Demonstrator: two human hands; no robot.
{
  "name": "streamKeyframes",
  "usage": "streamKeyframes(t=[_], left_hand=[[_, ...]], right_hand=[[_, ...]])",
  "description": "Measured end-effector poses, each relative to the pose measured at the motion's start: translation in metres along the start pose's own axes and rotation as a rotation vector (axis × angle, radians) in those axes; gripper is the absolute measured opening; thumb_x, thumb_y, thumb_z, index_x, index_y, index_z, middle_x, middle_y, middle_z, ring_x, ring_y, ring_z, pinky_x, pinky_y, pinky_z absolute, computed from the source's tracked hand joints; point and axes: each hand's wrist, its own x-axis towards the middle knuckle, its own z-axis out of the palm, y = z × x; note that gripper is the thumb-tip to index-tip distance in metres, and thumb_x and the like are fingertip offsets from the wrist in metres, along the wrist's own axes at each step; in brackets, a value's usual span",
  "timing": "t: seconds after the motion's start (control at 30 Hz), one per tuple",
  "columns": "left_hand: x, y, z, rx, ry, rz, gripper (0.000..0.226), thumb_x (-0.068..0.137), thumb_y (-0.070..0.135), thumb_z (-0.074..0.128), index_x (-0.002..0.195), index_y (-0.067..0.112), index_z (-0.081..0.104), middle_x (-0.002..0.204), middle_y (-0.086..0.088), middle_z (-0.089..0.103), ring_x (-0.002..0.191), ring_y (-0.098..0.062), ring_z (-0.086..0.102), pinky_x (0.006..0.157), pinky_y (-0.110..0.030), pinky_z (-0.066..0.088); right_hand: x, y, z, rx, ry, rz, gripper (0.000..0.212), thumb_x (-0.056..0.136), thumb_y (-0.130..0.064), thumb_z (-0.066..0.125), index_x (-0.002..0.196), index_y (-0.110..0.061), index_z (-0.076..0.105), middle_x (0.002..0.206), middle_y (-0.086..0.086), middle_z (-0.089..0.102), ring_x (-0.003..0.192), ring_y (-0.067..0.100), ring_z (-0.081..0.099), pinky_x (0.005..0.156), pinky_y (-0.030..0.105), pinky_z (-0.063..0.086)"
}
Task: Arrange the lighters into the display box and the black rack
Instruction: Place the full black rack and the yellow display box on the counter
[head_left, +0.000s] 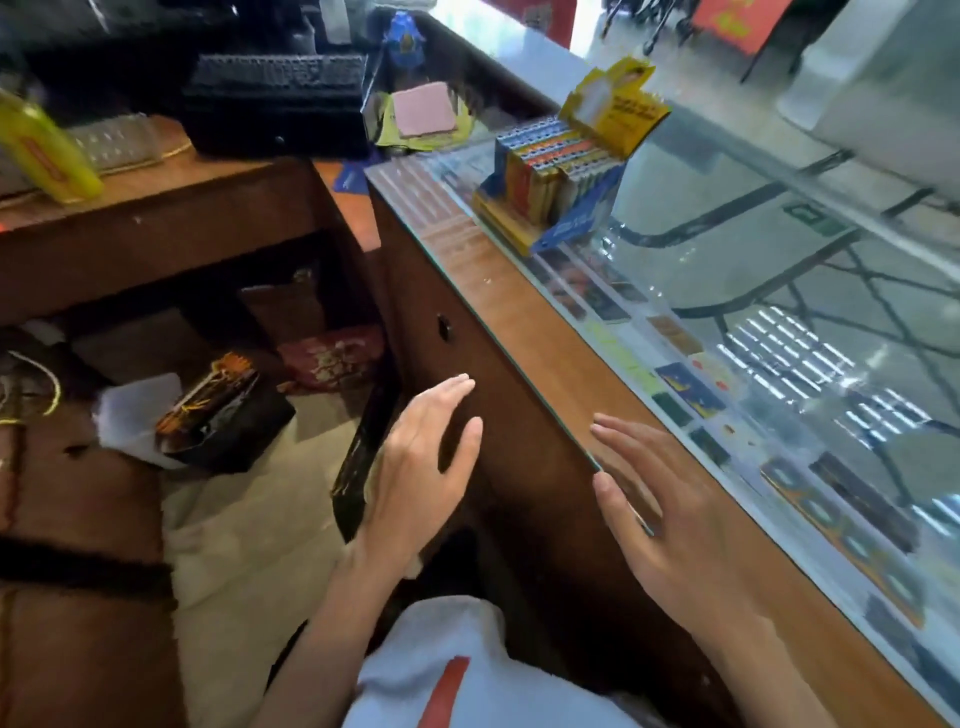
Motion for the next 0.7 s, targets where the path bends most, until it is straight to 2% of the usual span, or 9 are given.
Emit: streamKeyframes(t=[0.17,0.33,0.43,0.53,0.7], left_hand=[[0.114,-0.055,0.009,-0.032,-0.063,0.060,0.034,0.092,0.019,0.054,0.122,0.004,0.058,0.122,-0.007,0.061,0.115,-0.015,0.056,0.102,-0.026,0.040],[0.199,-0.095,0.014,-0.044,-0.164,0.087,0.034,0.091,0.017,0.057,0.121,0.001,0.059,0.120,-0.011,0.062,0.114,-0.023,0.058,0.100,-0.036,0.043],[0.239,-0.111,0.025,-0.031,-0.198,0.100,0.032,0.091,0.017,0.058,0.120,0.002,0.059,0.118,-0.013,0.062,0.112,-0.026,0.058,0.099,-0.029,0.040],[0.273,-0.120,0.038,-0.016,-0.228,0.095,0.033,0.093,0.019,0.057,0.121,0.003,0.057,0.119,-0.013,0.062,0.112,-0.023,0.057,0.095,-0.019,0.035],[0.320,-0.127,0.062,0.021,-0.286,0.073,0.037,0.094,0.024,0.055,0.124,0.003,0.055,0.122,-0.014,0.061,0.113,-0.025,0.056,0.093,-0.023,0.035]], right_hand=[[0.085,0.010,0.035,-0.015,0.118,0.148,0.034,0.087,-0.023,0.056,0.119,-0.011,0.062,0.122,-0.006,0.059,0.118,0.007,0.052,0.102,0.018,0.036],[0.156,0.015,0.068,-0.063,0.195,0.265,0.034,0.088,-0.028,0.055,0.119,-0.015,0.060,0.116,-0.008,0.059,0.112,0.001,0.051,0.097,0.006,0.030],[0.191,0.025,0.081,-0.093,0.201,0.325,0.036,0.089,-0.031,0.054,0.121,-0.016,0.059,0.116,-0.009,0.057,0.110,0.000,0.048,0.095,0.000,0.026],[0.222,0.040,0.089,-0.123,0.226,0.392,0.037,0.089,-0.029,0.056,0.122,-0.013,0.058,0.117,-0.001,0.059,0.107,0.003,0.048,0.091,-0.003,0.023],[0.259,0.066,0.102,-0.147,0.301,0.543,0.048,0.089,-0.030,0.062,0.133,-0.013,0.049,0.127,0.005,0.054,0.115,0.009,0.043,0.088,0.005,0.021]])
